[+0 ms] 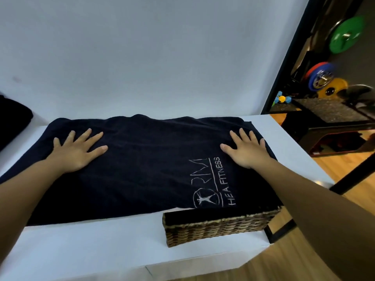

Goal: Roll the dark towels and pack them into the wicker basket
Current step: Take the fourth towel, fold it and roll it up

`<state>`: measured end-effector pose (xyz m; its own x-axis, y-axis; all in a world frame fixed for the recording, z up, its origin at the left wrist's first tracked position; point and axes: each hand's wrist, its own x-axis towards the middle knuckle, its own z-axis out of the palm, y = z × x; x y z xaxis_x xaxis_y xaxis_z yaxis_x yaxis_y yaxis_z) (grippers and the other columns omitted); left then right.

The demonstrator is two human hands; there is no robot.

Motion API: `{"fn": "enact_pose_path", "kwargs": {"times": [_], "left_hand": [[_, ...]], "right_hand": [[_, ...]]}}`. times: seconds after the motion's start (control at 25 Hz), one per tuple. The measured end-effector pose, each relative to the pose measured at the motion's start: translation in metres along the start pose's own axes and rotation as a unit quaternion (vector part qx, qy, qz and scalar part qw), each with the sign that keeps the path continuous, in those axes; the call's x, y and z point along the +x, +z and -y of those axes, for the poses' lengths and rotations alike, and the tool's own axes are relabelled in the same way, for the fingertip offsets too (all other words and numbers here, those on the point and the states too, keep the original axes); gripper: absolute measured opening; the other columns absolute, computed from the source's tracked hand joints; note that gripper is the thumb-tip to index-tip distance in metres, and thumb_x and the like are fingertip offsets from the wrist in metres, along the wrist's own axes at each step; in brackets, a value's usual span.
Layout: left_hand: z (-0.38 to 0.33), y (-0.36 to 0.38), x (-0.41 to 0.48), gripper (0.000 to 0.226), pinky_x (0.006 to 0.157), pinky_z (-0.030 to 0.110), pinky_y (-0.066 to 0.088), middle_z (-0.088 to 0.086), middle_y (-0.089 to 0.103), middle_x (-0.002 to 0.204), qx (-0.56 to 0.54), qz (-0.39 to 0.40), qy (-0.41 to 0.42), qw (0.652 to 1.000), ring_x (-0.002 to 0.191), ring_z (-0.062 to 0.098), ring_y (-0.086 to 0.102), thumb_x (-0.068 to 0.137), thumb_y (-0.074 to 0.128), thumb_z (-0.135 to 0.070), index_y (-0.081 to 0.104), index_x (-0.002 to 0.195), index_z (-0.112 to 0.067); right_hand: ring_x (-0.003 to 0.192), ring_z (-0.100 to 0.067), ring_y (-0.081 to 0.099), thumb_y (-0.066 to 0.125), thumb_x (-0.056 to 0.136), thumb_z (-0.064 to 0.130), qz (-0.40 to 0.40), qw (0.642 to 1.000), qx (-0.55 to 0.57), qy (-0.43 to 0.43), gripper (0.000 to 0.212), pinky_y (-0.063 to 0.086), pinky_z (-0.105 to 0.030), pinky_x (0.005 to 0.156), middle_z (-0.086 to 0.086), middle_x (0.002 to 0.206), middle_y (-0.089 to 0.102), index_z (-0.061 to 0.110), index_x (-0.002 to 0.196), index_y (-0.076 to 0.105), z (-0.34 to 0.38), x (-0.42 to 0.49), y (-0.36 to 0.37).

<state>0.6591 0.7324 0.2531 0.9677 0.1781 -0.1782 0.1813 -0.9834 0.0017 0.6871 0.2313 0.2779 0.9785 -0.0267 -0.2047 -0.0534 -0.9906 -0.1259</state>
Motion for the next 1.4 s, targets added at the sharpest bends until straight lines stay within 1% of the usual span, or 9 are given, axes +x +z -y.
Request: {"fn": "enact_pose_path", "kwargs": {"times": [0.16,0.32,0.48,0.72,0.88,1.0,1.12,1.2,1.4], "left_hand": [[-0.021,-0.012,-0.017,0.069,0.115,0.066,0.0,-0.006,0.002,0.167,0.039,-0.019,-0.028,0.999,0.152,0.033,0.002,0.095,0.024,-0.07,0.007,0.156,-0.044],[-0.133,-0.018,-0.056,0.066,0.12,0.059,0.008,0.0,0.026,0.163,-0.047,-0.161,0.135,0.977,0.152,0.023,0.014,0.095,0.038,-0.055,0.033,0.153,-0.025],[-0.212,-0.001,-0.075,0.086,0.118,0.062,-0.007,-0.007,-0.001,0.167,-0.046,-0.042,0.172,0.983,0.153,0.024,-0.011,0.08,0.003,-0.084,0.008,0.156,-0.043],[-0.191,0.003,-0.07,0.109,0.111,0.072,-0.012,-0.007,-0.022,0.163,-0.012,0.019,0.103,0.994,0.146,0.043,-0.026,0.059,0.002,-0.102,-0.016,0.152,-0.048],[-0.196,-0.007,-0.072,0.112,0.112,0.072,-0.01,-0.006,-0.023,0.163,-0.002,0.063,0.1,0.993,0.146,0.043,-0.026,0.057,0.007,-0.102,-0.014,0.152,-0.047],[-0.209,-0.043,-0.059,0.105,0.117,0.062,0.012,-0.004,0.005,0.165,0.008,0.137,0.065,0.988,0.15,0.04,0.006,0.063,0.042,-0.095,0.015,0.152,-0.047],[-0.242,-0.079,-0.038,0.054,0.095,0.034,0.048,-0.007,0.062,0.123,-0.135,0.046,0.077,0.987,0.111,0.015,0.058,0.078,0.063,-0.07,0.065,0.116,-0.031],[-0.277,-0.084,-0.027,0.032,0.081,0.028,0.052,-0.002,0.072,0.102,-0.391,0.017,0.062,0.918,0.092,0.013,0.068,0.09,0.062,-0.053,0.072,0.098,-0.024],[-0.348,-0.059,-0.007,0.053,0.091,0.047,0.057,0.023,0.066,0.121,-0.81,0.207,-0.051,0.547,0.102,0.035,0.071,0.095,0.06,-0.045,0.053,0.124,-0.001]], "right_hand": [[0.155,-0.026,-0.002,0.013,0.095,0.073,-0.009,0.996,0.068,0.057,0.074,-0.001,-0.065,0.118,0.001,0.169,0.003,0.035,0.159,0.016,-0.02,0.017,-0.005],[0.151,-0.028,0.018,0.029,0.098,0.058,-0.145,0.979,0.143,0.019,0.062,0.014,-0.058,0.121,-0.007,0.164,0.025,0.029,0.153,0.036,-0.029,0.037,-0.017],[0.155,-0.019,0.007,0.034,0.101,0.059,-0.053,0.988,0.018,-0.144,0.058,0.005,-0.056,0.123,0.006,0.167,0.015,0.038,0.155,0.029,-0.009,0.043,-0.004],[0.149,-0.029,0.027,0.032,0.102,0.053,-0.095,0.99,0.093,0.037,0.059,0.017,-0.054,0.119,-0.007,0.16,0.033,0.029,0.155,0.028,-0.02,0.075,-0.008],[0.127,-0.033,0.047,0.042,0.096,0.058,-0.147,0.98,0.099,0.091,0.054,0.034,-0.049,0.104,-0.006,0.131,0.062,0.021,0.131,0.059,-0.021,0.086,-0.016],[0.122,-0.028,0.054,0.067,0.086,0.05,-0.127,0.969,0.192,0.094,0.049,0.038,-0.045,0.106,-0.003,0.125,0.065,0.022,0.126,0.062,-0.025,0.109,-0.036],[0.119,-0.025,0.056,0.078,0.078,0.029,-0.154,0.943,0.291,0.049,0.053,0.046,-0.037,0.101,-0.003,0.122,0.066,0.019,0.128,0.063,-0.017,0.11,-0.057],[0.112,-0.021,0.059,0.072,0.08,0.022,-0.203,0.937,0.284,-0.024,0.044,0.049,-0.031,0.093,0.0,0.11,0.068,0.02,0.124,0.067,-0.004,0.094,-0.062],[0.07,-0.004,0.064,0.072,0.083,0.007,-0.051,0.901,0.363,-0.231,0.034,0.056,-0.022,0.073,0.012,0.081,0.068,0.028,0.11,0.068,0.015,0.059,-0.046]]}}
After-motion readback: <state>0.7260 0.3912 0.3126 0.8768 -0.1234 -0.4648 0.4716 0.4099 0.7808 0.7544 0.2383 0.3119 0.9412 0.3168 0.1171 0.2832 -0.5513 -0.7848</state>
